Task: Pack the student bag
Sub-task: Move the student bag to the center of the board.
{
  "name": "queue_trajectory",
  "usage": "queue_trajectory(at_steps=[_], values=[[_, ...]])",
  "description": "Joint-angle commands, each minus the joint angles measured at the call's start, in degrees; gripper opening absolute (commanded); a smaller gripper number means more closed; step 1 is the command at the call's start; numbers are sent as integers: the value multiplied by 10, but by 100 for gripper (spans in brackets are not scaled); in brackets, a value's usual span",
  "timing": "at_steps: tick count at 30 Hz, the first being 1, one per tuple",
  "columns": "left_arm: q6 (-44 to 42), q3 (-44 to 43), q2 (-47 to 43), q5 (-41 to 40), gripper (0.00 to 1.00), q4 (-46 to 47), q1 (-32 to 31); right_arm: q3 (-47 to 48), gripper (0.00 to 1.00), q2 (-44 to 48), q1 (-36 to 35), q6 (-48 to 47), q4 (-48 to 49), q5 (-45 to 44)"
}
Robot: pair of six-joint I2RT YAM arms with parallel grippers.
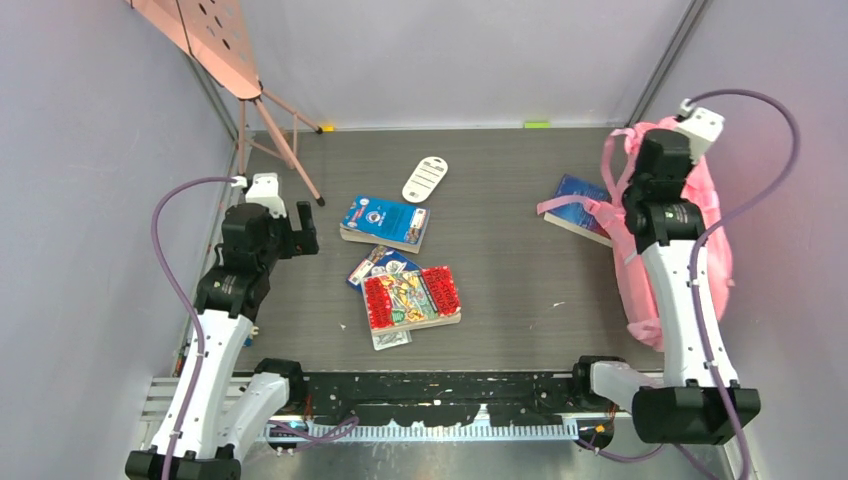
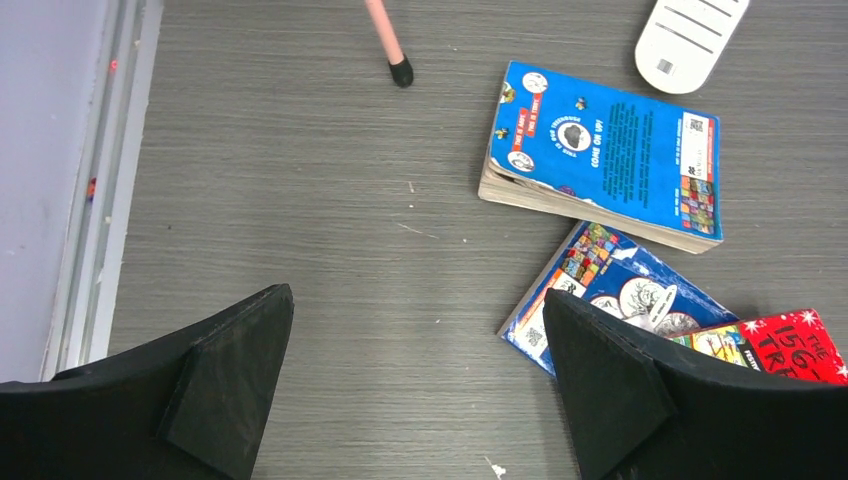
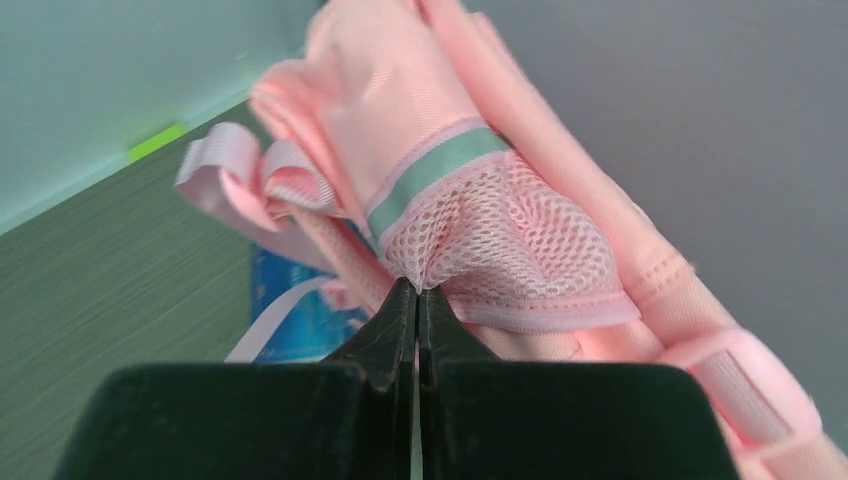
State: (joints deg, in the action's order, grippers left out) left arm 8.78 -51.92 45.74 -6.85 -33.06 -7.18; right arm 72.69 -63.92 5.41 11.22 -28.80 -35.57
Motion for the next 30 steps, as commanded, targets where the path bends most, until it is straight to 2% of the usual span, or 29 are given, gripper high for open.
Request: queue_trajectory(at_steps=[1, 7, 13, 21, 30], values=[[-3, 0, -10, 29, 100, 27, -5, 39, 0, -19, -108, 2, -6, 12], [0, -1, -12, 33, 100, 27, -8, 67, 0, -63, -243, 6, -10, 5], [1, -1, -4, 40, 100, 27, -14, 71, 0, -117, -348, 16, 44, 16], [1, -1, 5, 49, 100, 28, -15, 63, 0, -190, -426, 65, 123, 100], [-2, 2, 12, 66, 100, 34, -15, 104, 0, -312, -502, 95, 171, 134]])
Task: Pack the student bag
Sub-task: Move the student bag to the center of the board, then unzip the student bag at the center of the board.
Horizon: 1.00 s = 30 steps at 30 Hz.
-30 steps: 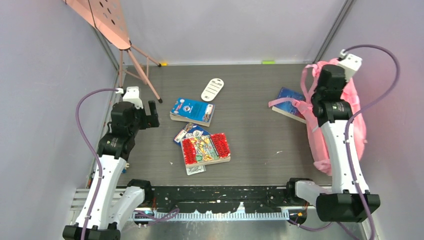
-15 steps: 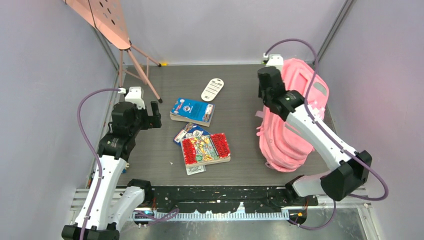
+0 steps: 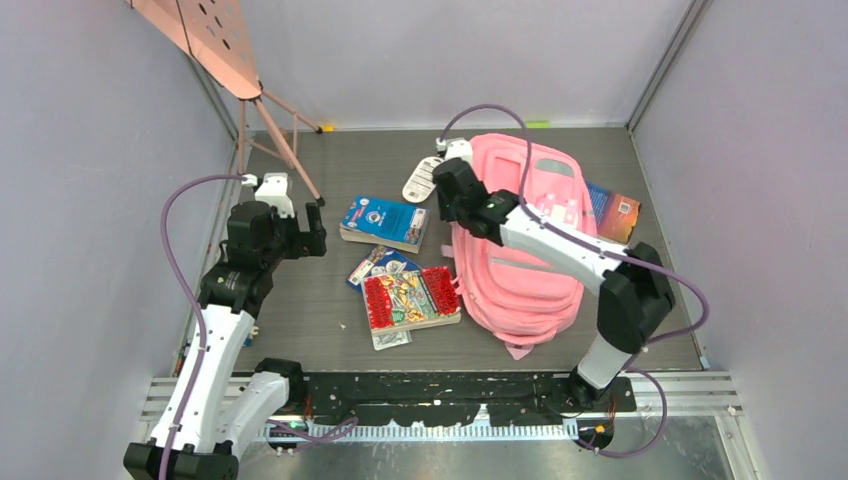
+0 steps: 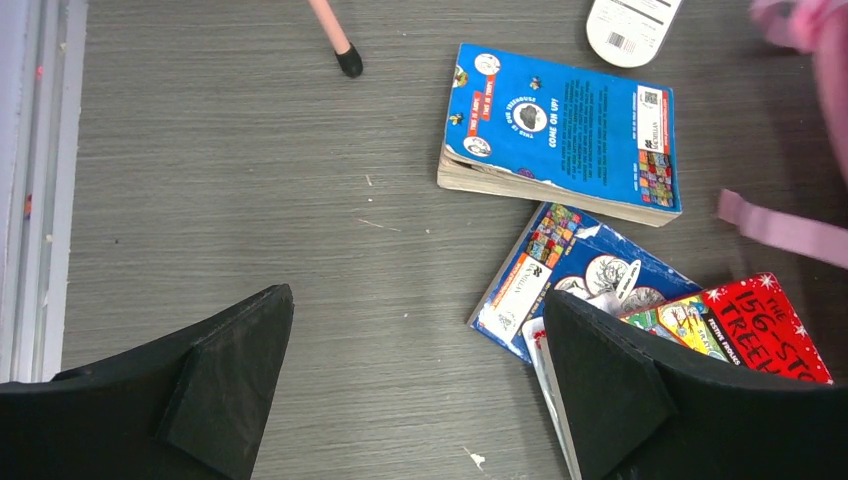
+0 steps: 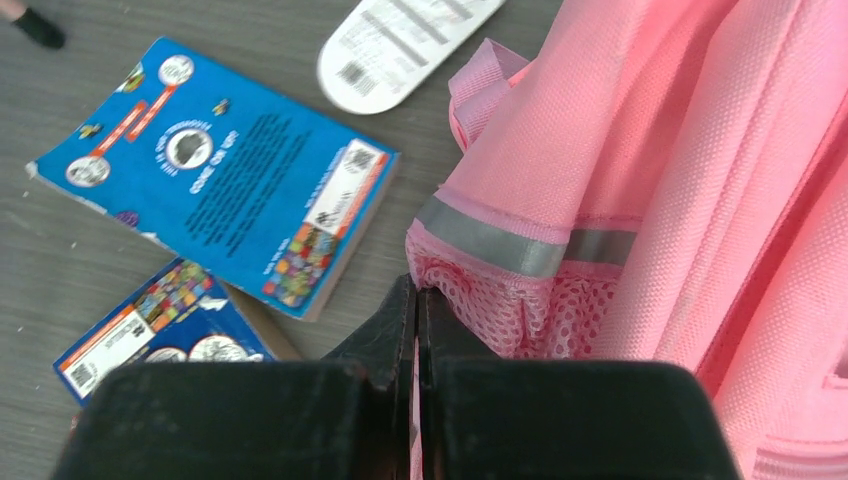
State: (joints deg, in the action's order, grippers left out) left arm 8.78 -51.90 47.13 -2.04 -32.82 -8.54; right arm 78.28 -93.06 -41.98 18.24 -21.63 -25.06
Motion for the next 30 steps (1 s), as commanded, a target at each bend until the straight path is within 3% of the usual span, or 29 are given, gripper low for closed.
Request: queue_trajectory(at_steps=[1, 8, 10, 11, 13, 15, 20, 25, 30], values=[[-2, 2, -1, 18, 100, 32, -2, 52, 0, -31, -31, 26, 107, 33], [-8, 2, 0, 18, 100, 33, -2, 74, 0, -47, -47, 18, 95, 36], [-9, 3, -2, 35, 100, 35, -2, 79, 14, -44, -47, 7, 75, 27], [-10, 4, -3, 36, 100, 35, -2, 81, 34, -39, -47, -2, 67, 23], [-11, 4, -4, 36, 100, 35, -2, 81, 61, -25, -48, -12, 41, 8], [-12, 4, -6, 35, 100, 35, -2, 71, 75, -2, -48, -16, 14, -7], [-12, 4, -7, 33, 100, 35, -2, -4, 84, 85, -51, -9, -47, -1], [-12, 4, -6, 36, 100, 34, -2, -71, 84, 146, -77, -8, -98, 42], [-12, 3, -6, 34, 100, 32, -2, -141, 79, 194, -136, 9, -146, -4]])
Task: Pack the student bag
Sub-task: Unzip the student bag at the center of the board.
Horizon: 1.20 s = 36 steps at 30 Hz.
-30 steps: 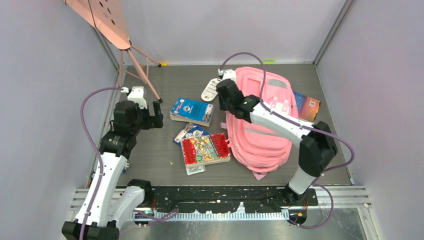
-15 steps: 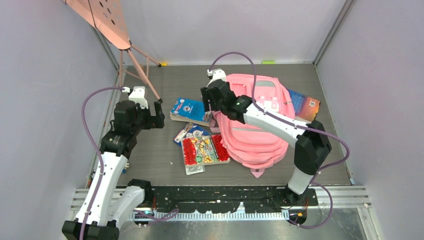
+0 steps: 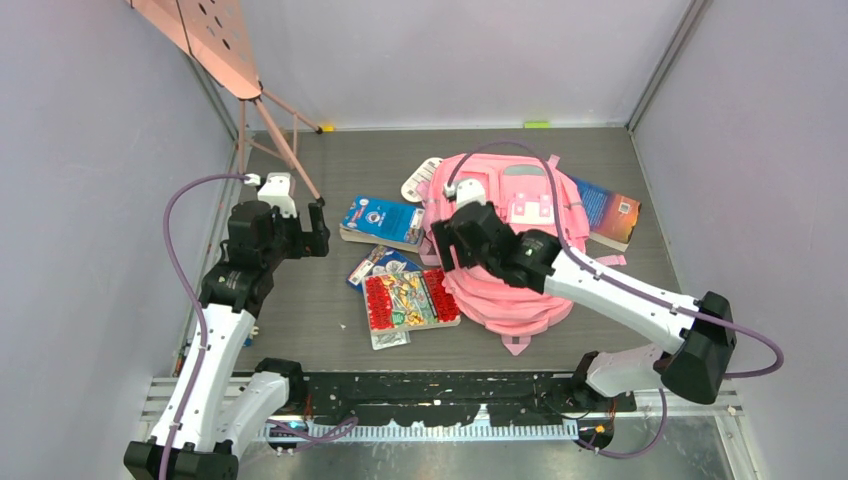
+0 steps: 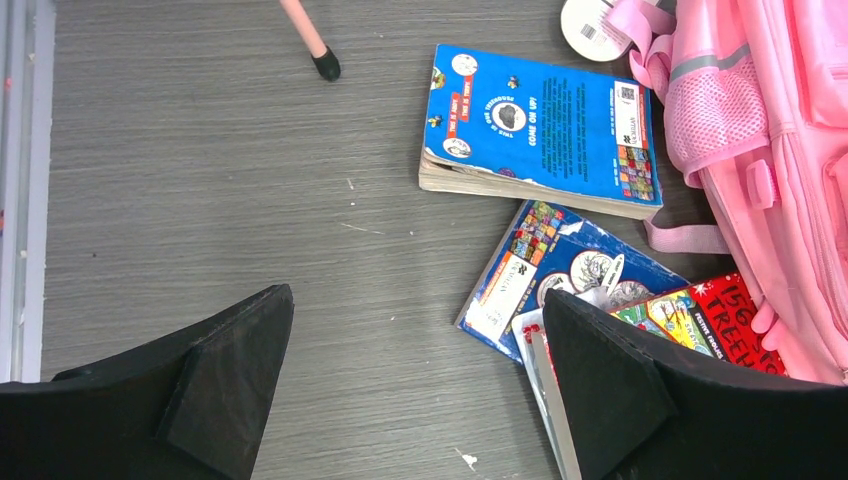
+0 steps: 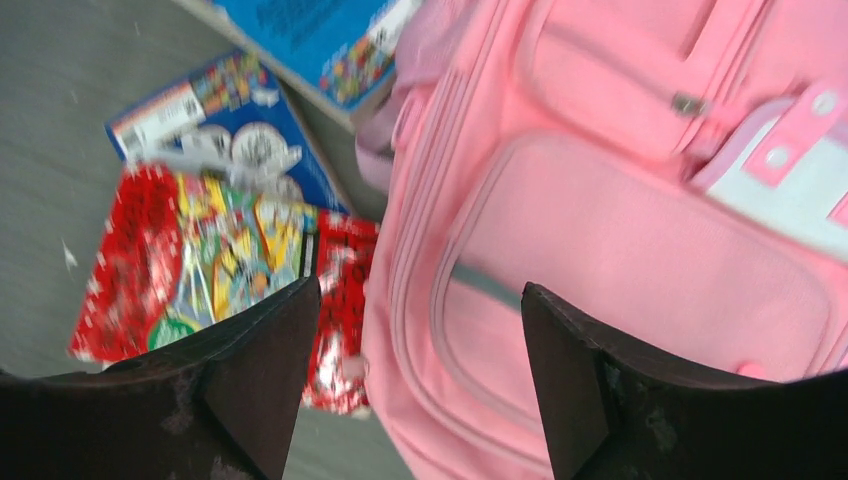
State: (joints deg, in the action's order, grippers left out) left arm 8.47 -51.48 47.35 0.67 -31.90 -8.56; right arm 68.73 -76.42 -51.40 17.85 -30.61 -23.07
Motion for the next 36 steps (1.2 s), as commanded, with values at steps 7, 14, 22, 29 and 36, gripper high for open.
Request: queue_trajectory(at_steps=[7, 14, 22, 29, 36], values=[[-10, 1, -12, -2, 100, 24, -2, -113, 78, 54, -140, 57, -48, -57], [-8, 0, -6, 6, 100, 23, -2, -108, 77, -16, -199, 49, -51, -161], [-9, 1, -2, 7, 100, 25, -2, -99, 73, -124, -200, 30, -52, -267], [-26, 3, 13, 102, 100, 43, -23, -54, 14, -149, -199, 19, -96, -402], [-19, -17, 49, 164, 100, 57, -95, -29, 1, -2, -145, -133, 5, -317]])
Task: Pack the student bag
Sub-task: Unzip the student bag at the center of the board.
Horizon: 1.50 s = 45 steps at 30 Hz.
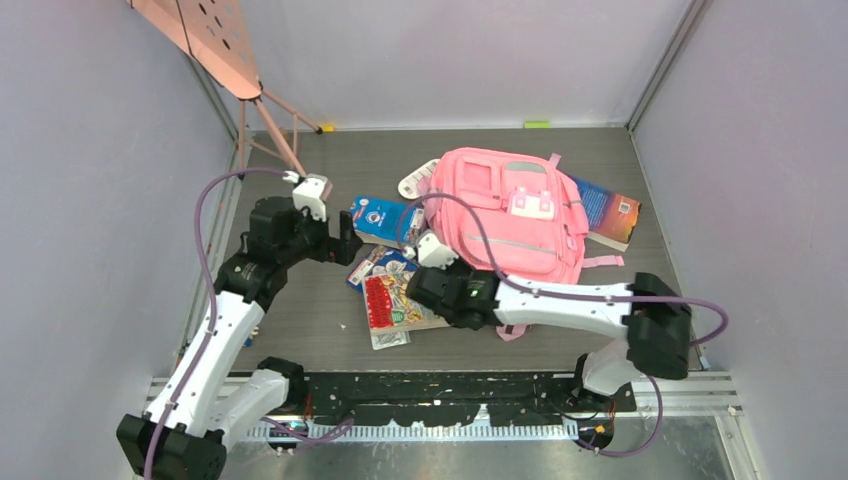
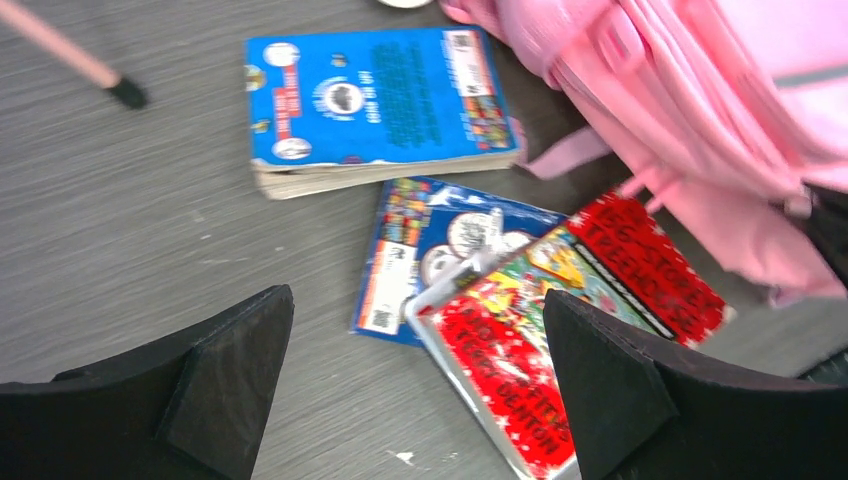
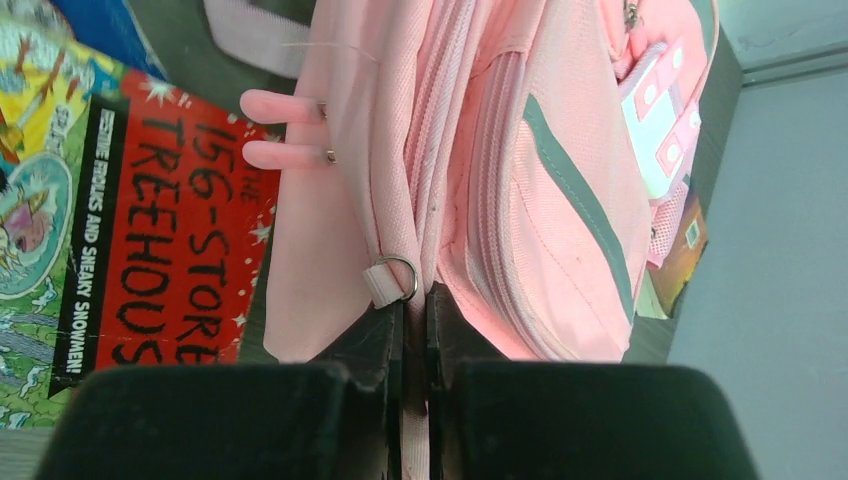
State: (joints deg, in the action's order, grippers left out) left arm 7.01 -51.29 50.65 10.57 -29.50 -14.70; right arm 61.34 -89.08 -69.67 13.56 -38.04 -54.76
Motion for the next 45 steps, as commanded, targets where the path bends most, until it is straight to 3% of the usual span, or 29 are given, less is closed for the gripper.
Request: queue_trajectory(at_steps=[1, 6, 14, 21, 27, 45], values=[[-2, -27, 23, 78, 100, 33, -44, 45, 0, 139, 58, -100, 100, 23], [24, -65, 57, 161, 100, 55, -87, 36, 0, 235, 112, -154, 150, 189], [77, -70, 105, 192, 96, 130, -141, 22, 0, 296, 117, -181, 179, 319], [46, -100, 152, 193, 76, 102, -147, 18, 0, 345, 117, -159, 173, 431], [42, -80, 151, 237, 73, 121, -168, 10, 0, 355, 117, -156, 180, 436], [64, -62, 175, 217, 50, 147, -194, 1, 0, 350, 117, -152, 192, 444]])
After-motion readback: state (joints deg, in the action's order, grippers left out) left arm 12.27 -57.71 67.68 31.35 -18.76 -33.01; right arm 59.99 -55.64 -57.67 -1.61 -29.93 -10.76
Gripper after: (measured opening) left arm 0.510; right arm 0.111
